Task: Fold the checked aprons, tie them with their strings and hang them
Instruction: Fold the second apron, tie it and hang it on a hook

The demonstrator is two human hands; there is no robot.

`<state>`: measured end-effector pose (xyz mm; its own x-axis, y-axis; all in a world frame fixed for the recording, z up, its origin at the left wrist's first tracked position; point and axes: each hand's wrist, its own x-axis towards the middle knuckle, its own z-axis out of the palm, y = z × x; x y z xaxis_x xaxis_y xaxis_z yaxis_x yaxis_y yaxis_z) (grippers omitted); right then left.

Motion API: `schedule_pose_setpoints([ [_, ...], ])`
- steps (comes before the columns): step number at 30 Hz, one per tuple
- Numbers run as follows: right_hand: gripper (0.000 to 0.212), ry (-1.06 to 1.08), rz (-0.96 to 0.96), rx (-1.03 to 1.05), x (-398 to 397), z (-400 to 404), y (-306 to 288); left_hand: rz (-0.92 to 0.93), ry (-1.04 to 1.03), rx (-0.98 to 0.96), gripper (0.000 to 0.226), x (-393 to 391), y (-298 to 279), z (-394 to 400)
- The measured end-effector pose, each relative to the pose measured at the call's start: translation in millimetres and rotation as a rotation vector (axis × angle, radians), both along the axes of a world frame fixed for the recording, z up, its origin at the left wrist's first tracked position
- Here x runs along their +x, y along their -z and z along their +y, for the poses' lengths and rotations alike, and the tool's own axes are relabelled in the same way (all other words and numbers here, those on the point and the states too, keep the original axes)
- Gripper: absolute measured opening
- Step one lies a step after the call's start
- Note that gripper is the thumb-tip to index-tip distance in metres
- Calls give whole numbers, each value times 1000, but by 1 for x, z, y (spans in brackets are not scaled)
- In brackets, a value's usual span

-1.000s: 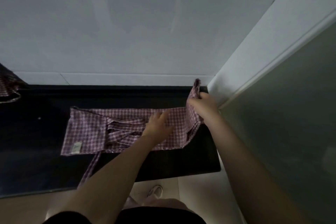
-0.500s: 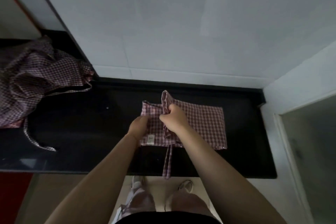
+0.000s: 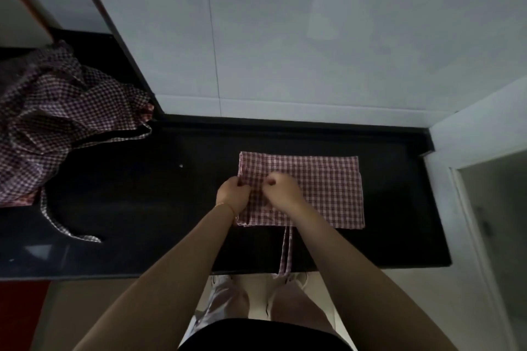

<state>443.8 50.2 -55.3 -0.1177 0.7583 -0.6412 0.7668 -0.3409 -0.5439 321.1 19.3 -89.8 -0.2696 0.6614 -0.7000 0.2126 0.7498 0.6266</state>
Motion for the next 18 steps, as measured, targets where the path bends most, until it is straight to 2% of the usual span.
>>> schedule_pose_setpoints([
  [2,9,117,-95,178,34,1,-9,62,46,-3,10,8,-2,2],
  [3,8,178,-135,258,50,2,-13,149,79,5,14,11,-4,2],
  [4,7,242,-172,326,68,4,-17,319,135,45,24,17,-5,1],
  [6,4,362,-233,425,99,7,-16,676,246,245,46,26,-1,-5],
  [7,6,409,-257,465,116,9,-15,757,315,371,54,33,2,-6],
  [9,18,445,-286,507,139,12,-11,776,488,556,59,45,5,-5],
  [12,39,341,-356,627,158,12,-3,776,700,564,60,60,16,0],
  [15,48,60,-410,806,159,12,12,763,774,416,70,70,39,1],
  [18,52,-240,-435,776,143,2,40,792,788,354,68,78,54,-4],
])
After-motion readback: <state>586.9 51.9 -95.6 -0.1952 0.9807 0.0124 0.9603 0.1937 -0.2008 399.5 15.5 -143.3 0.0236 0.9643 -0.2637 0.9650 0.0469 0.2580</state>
